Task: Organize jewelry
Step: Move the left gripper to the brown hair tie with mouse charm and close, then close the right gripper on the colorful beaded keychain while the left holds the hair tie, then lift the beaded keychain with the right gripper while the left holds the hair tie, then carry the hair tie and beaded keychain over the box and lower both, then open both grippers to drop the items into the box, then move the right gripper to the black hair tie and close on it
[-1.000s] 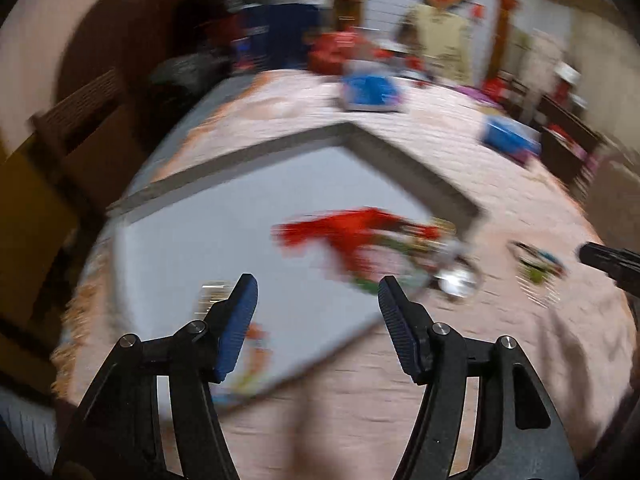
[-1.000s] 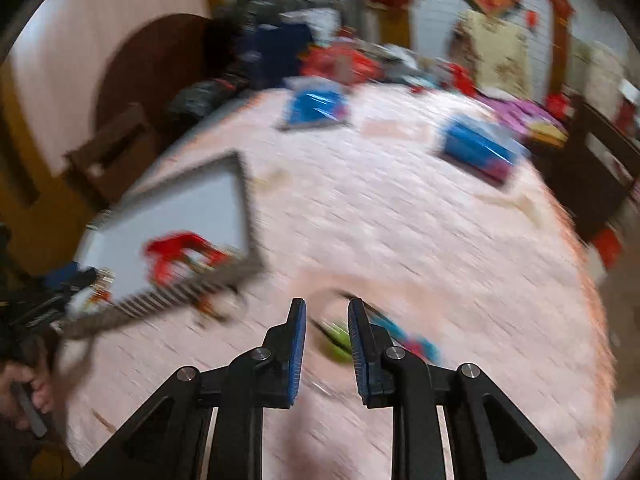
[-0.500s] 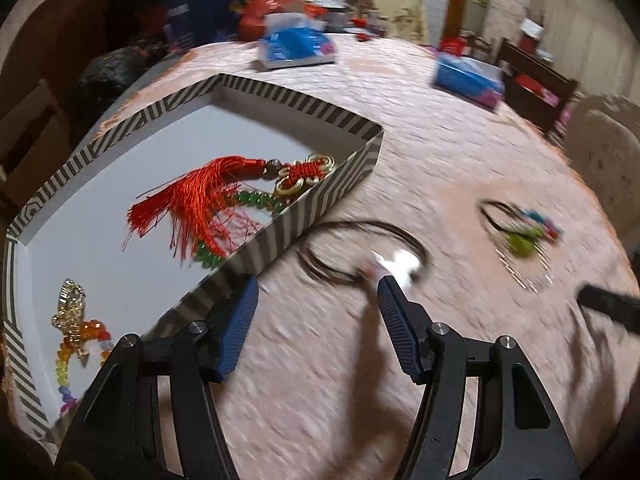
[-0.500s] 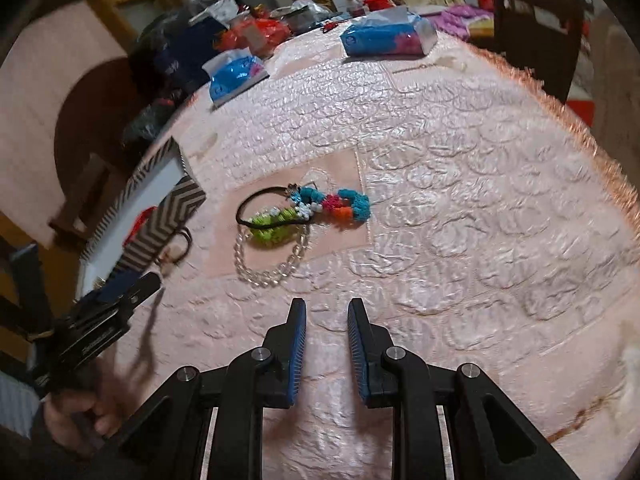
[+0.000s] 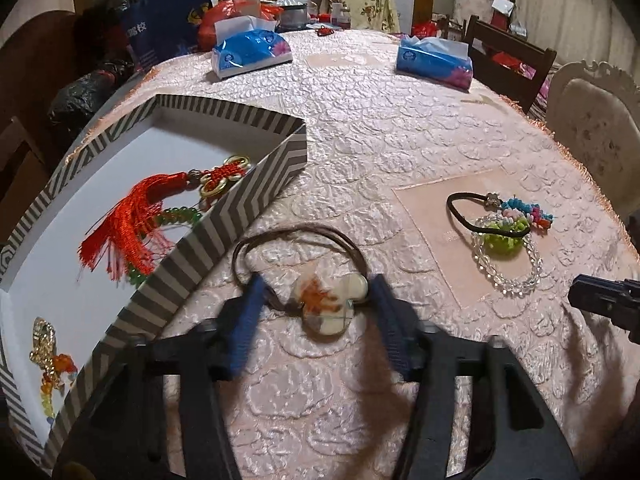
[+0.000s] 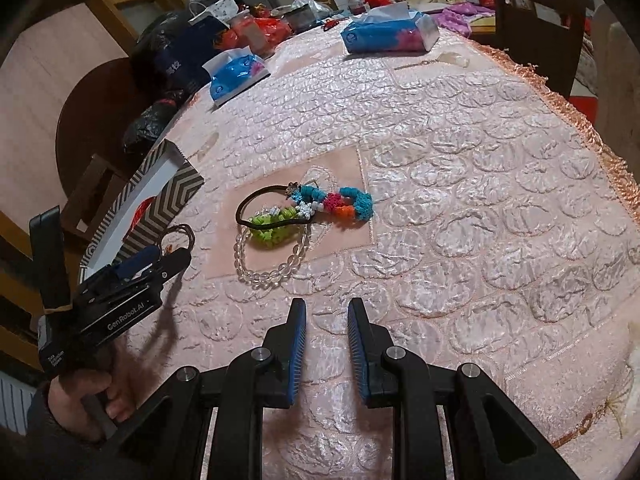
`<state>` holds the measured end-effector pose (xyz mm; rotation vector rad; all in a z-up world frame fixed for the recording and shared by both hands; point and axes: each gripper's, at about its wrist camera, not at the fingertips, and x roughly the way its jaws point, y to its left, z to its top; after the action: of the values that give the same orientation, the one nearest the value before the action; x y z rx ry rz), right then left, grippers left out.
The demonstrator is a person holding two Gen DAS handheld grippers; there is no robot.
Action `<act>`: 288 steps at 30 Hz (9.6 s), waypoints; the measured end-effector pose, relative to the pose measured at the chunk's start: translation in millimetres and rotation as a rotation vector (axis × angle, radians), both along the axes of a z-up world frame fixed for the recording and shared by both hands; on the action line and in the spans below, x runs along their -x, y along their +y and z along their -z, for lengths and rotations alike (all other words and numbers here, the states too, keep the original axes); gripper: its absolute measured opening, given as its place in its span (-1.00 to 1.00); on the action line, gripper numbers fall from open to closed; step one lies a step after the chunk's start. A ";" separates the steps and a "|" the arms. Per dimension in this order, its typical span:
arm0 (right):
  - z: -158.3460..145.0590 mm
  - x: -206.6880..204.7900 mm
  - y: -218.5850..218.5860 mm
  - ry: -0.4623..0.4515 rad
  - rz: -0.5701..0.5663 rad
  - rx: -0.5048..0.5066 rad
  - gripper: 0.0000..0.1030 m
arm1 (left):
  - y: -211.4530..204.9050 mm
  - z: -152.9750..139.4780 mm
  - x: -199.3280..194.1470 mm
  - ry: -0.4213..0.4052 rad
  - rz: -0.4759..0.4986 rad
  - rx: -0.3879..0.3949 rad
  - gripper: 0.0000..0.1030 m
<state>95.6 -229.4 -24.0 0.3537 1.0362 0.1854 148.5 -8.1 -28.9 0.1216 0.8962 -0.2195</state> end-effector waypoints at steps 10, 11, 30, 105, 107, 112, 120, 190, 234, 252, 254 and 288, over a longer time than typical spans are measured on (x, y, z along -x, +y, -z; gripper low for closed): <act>-6.3 -3.0 4.7 -0.050 -0.020 0.024 -0.61 | 7.4 0.3 51.4 -0.001 0.015 0.013 -0.22; -9.3 -4.8 3.7 -0.066 -0.023 0.010 -0.61 | 7.9 0.1 53.7 -0.001 0.007 0.016 -0.22; -1.0 -72.8 1.7 -0.107 -0.186 0.198 -0.61 | 9.6 0.5 51.2 0.003 -0.028 0.030 -0.21; -8.2 14.2 53.3 -0.058 -0.100 0.270 -0.77 | 8.7 0.9 51.4 0.001 -0.029 0.022 -0.16; -8.1 14.4 53.3 -0.058 -0.101 0.273 -0.77 | 8.6 0.8 51.4 0.001 -0.028 0.022 -0.16; -7.5 14.1 54.5 -0.059 -0.102 0.286 -0.77 | 8.3 0.6 51.5 0.001 -0.029 0.021 -0.16; -7.2 14.2 54.1 -0.059 -0.102 0.288 -0.77 | 9.0 1.0 51.0 0.001 -0.029 0.021 -0.16; -64.3 30.7 109.3 -0.227 -0.148 0.362 -0.77 | 48.2 -65.9 85.0 -0.092 -0.160 0.024 -0.22; -37.2 -121.6 253.6 -0.180 -0.389 0.035 -0.72 | 195.5 -8.0 43.3 -0.026 -0.482 0.011 -0.14; -21.9 -90.1 233.5 -0.128 -0.463 0.041 -0.23 | 186.1 -8.2 66.1 -0.038 -0.471 -0.048 -0.01; -22.6 -85.3 227.9 -0.141 -0.471 0.022 -0.23 | 186.2 -11.0 64.1 -0.021 -0.473 -0.036 -0.01; -9.0 -67.5 28.1 -0.141 -0.180 0.132 -0.48 | -0.6 -0.6 63.5 0.013 -0.066 0.030 0.24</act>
<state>163.1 -201.3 -15.0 0.1251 0.9354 0.2980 84.9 -8.7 -28.2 0.0628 0.9086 -0.1722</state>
